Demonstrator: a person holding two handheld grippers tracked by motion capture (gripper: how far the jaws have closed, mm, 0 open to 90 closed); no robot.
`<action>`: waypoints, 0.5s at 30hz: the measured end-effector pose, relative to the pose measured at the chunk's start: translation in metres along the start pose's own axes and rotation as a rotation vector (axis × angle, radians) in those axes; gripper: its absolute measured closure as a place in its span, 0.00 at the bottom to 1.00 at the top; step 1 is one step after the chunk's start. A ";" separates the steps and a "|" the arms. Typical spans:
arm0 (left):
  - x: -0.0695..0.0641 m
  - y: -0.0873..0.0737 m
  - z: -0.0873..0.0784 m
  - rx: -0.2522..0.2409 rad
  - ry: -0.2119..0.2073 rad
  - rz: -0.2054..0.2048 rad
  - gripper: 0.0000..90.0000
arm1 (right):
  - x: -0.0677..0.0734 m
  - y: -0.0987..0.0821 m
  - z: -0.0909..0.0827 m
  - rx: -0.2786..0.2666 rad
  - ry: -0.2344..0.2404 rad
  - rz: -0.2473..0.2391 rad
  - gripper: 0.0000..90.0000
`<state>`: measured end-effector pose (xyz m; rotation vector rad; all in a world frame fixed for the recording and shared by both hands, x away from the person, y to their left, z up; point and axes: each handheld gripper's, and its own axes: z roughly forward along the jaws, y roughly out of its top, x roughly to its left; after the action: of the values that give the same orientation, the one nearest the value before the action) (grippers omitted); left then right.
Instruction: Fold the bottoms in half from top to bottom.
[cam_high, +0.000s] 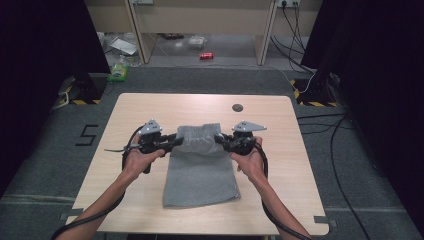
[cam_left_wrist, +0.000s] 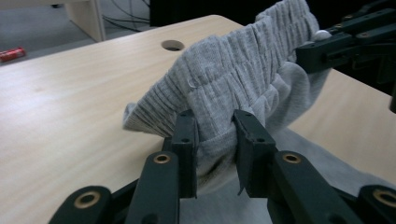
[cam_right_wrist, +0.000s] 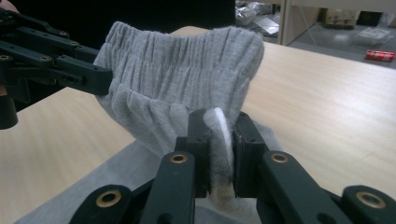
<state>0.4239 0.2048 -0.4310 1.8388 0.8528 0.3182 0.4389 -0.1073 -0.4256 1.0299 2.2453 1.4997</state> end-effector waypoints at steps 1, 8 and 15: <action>-0.003 -0.005 -0.002 -0.003 -0.006 0.000 0.79 | 0.004 -0.004 -0.003 0.004 0.000 -0.009 0.89; -0.020 -0.034 -0.013 0.010 -0.032 0.031 0.79 | 0.022 -0.029 -0.016 0.016 0.024 -0.021 0.89; -0.034 -0.060 -0.019 0.027 -0.066 0.039 0.79 | 0.036 -0.050 -0.025 0.036 0.029 -0.048 0.89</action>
<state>0.3645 0.2071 -0.4703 1.8827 0.7800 0.2700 0.3779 -0.1114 -0.4528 0.9627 2.3080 1.4696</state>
